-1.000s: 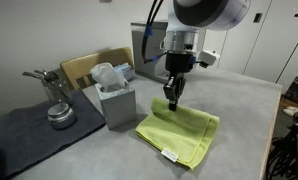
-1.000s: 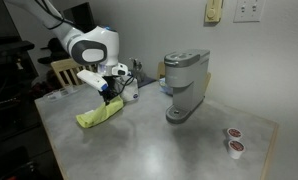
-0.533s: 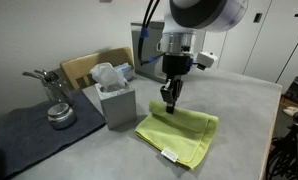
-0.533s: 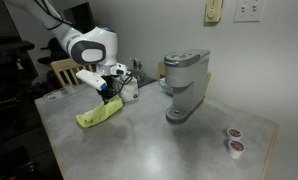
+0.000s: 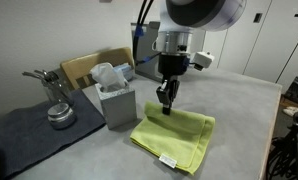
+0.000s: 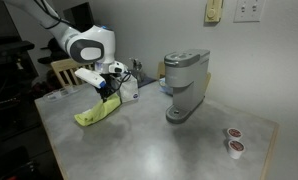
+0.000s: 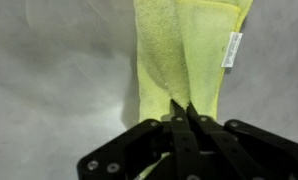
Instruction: Fold the cloth on the table
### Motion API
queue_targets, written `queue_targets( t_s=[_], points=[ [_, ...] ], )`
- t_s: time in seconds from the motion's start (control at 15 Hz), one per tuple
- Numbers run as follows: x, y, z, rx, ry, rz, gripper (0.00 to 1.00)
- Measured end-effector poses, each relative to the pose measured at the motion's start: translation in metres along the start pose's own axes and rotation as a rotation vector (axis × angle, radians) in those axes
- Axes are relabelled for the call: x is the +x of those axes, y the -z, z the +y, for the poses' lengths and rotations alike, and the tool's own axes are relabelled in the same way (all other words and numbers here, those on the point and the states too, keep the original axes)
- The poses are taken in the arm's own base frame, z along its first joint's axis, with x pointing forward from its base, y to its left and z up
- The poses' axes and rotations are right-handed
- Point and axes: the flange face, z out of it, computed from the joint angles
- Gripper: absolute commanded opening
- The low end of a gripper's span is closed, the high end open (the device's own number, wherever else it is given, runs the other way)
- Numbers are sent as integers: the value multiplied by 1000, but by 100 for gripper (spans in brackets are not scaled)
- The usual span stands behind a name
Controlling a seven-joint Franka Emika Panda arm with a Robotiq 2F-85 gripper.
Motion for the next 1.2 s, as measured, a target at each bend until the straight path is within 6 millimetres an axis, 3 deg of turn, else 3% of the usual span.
queue_targets(
  t_s=[1.2],
  points=[
    [2,-6,-13,-46,22,-21,1]
  ],
)
